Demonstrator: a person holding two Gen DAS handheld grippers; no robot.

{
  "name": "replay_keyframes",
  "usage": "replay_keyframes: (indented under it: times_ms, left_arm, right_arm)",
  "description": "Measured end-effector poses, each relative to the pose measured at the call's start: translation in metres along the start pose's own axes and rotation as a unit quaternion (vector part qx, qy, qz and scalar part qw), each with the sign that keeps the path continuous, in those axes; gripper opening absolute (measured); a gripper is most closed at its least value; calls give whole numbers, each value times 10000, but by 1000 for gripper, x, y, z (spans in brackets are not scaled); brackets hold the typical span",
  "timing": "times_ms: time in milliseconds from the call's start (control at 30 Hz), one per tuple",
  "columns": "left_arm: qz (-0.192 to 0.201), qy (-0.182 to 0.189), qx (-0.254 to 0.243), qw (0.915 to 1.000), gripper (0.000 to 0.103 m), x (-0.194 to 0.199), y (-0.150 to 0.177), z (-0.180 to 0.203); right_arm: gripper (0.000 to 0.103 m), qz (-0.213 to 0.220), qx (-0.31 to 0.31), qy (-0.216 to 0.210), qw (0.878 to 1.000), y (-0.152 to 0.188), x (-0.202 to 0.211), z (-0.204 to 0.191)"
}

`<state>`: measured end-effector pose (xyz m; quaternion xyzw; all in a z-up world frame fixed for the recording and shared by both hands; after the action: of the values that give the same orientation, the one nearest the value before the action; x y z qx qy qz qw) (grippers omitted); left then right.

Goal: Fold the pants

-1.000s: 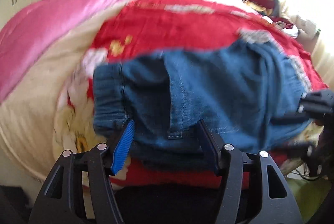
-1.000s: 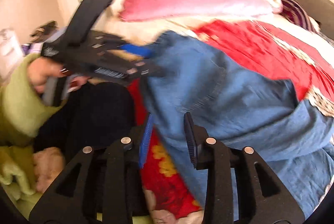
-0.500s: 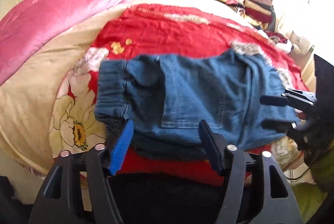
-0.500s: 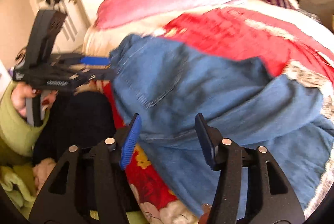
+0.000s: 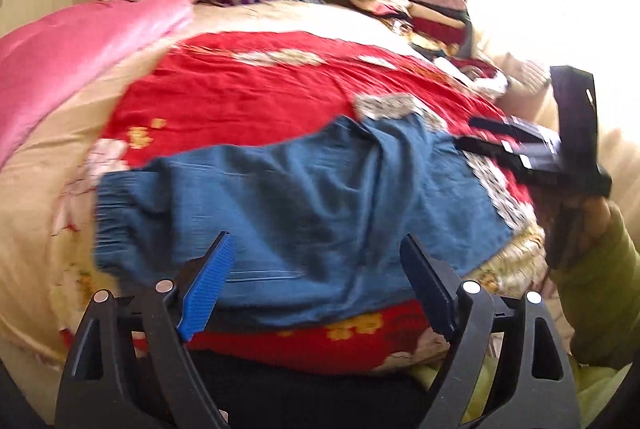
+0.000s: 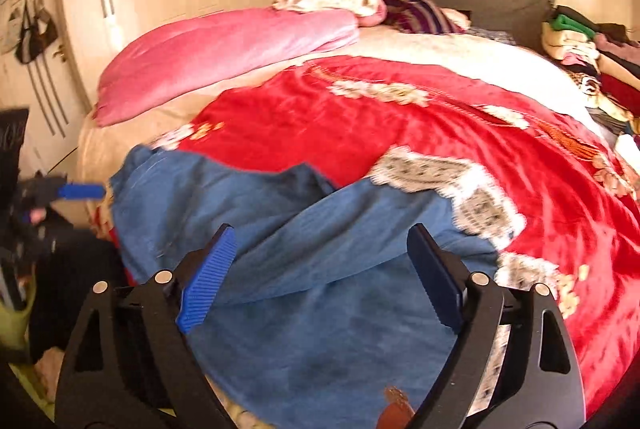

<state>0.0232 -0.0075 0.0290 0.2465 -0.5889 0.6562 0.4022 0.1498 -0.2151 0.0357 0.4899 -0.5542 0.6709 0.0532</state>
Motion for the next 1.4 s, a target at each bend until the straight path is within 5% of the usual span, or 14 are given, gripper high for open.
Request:
replay_keyframes:
  times_ms: [200,433,733,767,800,867,1000,1400]
  left_arm:
    - [-336,396,-87,9986,81,-33,-2,20]
    - [-772,825,-134,9935,49,-72,-2,39]
    - [-1036,789,-57,9915,49,-107,-6,32]
    - [-1042,797,-68,9913,49,-107,-6,31]
    - [-1047,801,-88,9912,49,-106,-5,32]
    - [-1035,823,-116,9911,49,-105,-5,32]
    - [-976,851,-172,9914,50,-102,-6,33]
    - [-603,675,-216,9957,48,-96,-15,31]
  right_arm:
    - [82,17,32,162,9999,-32,-16,19]
    - [82,-464,32,192,9987,-76,-75,41]
    - [82,-1553,294,638,9854,-96,-167,57]
    - [74,-1595,271,646,9847,-95,-172,60]
    - [52,-1659,241,619,9839,-93,-178,63]
    - [24,-1733,154,454,9837,-89,-184,66]
    - [12,-1200,-213,115,9925,-83,-151,76]
    - [9,124,-1355,-107,9906,-29,5,126]
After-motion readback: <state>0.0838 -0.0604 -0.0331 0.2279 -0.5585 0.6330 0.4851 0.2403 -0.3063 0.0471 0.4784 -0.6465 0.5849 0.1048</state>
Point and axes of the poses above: each gripper's, at about its wrist camera, not at the fingertips, and x roughly against the way its jaws point, z to its right, y to its underside, the point moved 2 cm from there along -x, roughly the way its jaws point, and after that the axes turned 8 degrees about -z, right-handed, at the moved point
